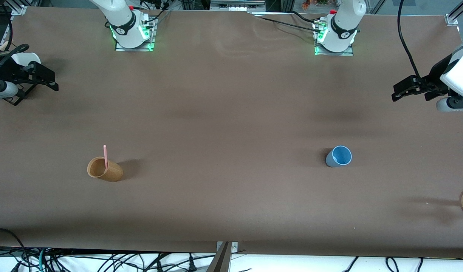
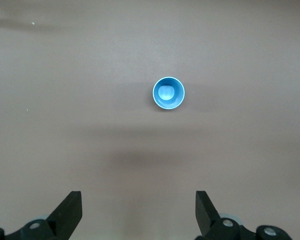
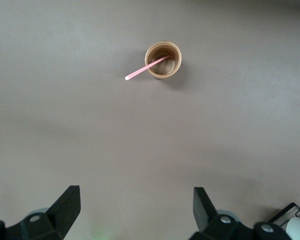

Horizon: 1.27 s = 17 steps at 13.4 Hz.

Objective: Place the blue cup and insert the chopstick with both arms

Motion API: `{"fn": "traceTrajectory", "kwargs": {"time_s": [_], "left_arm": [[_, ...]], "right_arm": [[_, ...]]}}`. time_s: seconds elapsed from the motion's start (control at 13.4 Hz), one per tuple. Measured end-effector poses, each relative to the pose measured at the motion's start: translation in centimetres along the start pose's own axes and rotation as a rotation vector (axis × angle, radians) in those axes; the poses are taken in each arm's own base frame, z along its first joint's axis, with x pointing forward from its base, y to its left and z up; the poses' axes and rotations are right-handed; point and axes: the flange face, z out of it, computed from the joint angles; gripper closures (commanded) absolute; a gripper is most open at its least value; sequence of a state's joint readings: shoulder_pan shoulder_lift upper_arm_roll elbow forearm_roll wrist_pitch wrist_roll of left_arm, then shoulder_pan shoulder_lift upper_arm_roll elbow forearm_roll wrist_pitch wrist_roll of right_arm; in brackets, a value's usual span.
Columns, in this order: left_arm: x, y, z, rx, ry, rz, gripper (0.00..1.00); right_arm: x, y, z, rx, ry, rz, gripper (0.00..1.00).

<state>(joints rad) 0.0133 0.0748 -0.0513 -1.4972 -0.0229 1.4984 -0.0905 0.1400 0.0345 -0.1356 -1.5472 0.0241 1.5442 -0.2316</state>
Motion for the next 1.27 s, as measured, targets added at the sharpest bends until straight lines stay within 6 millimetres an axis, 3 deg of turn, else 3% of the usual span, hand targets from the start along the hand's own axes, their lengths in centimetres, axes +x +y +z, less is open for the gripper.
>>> {"fn": "traceTrajectory", "kwargs": {"time_s": [1.27], "left_arm": [[-0.01,0.06,0.0,0.0,0.0,0.001,0.0]], "right_arm": [[-0.21,0.27,0.07,0.002,-0.013,0.005,0.0]]}}
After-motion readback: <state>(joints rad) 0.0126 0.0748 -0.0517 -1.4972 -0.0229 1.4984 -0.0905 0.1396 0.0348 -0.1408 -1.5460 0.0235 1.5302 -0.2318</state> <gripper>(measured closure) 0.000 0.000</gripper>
